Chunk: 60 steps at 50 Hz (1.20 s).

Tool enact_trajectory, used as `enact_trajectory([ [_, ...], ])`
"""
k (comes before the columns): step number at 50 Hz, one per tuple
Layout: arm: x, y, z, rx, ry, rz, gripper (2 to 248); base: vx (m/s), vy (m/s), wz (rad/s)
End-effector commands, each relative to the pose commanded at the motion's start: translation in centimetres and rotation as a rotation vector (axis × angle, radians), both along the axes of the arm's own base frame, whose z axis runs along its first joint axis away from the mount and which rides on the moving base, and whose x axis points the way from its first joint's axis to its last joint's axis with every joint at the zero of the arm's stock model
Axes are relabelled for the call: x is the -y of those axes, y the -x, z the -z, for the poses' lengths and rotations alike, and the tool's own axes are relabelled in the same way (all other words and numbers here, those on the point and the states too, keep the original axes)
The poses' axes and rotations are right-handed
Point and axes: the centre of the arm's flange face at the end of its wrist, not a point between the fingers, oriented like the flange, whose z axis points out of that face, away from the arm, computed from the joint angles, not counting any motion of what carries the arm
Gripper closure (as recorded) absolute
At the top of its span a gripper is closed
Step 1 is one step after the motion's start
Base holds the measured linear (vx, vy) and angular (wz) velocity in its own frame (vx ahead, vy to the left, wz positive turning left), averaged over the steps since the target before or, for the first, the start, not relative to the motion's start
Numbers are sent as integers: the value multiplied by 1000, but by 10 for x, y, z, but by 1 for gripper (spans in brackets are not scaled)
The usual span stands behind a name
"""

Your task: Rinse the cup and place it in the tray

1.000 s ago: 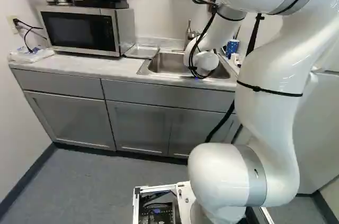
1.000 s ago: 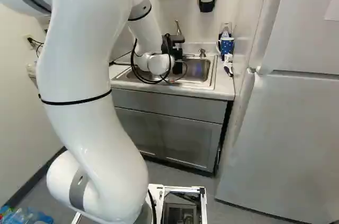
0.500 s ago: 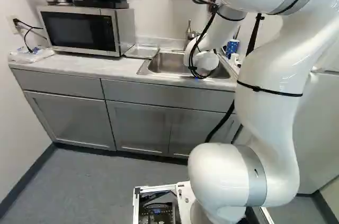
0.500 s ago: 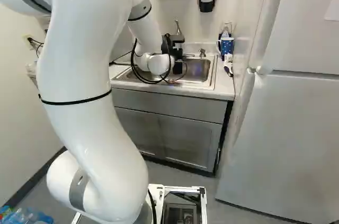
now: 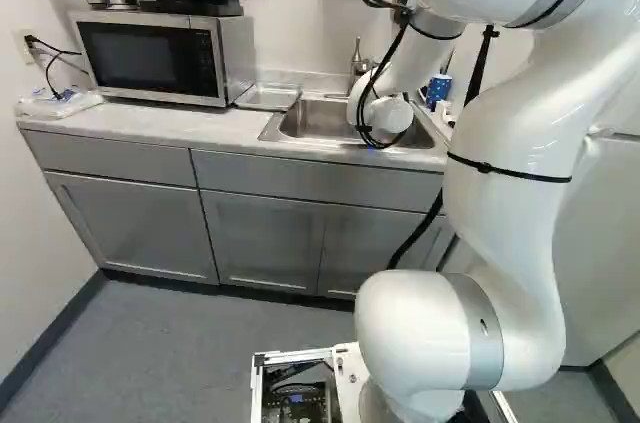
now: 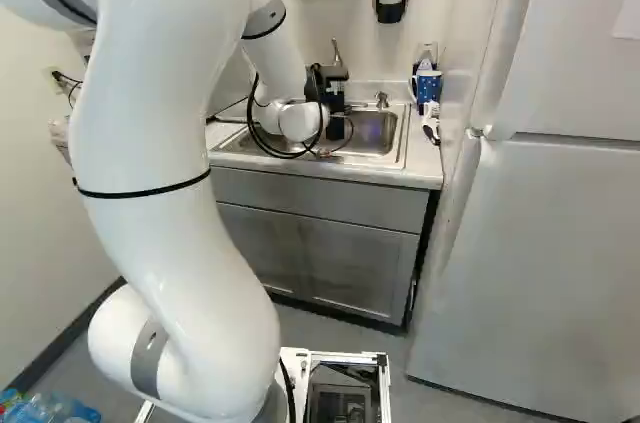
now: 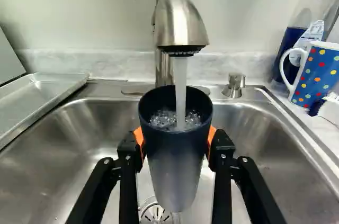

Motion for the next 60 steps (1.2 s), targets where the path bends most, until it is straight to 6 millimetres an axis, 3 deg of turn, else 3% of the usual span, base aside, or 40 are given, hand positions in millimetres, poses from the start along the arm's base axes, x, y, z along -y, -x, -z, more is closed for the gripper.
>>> enact_trajectory([
  [31,-2,0,0,0,0,-4,125,0,0,0],
  [60,-43,0,0,-2,0,-78,125,0,0,0],
])
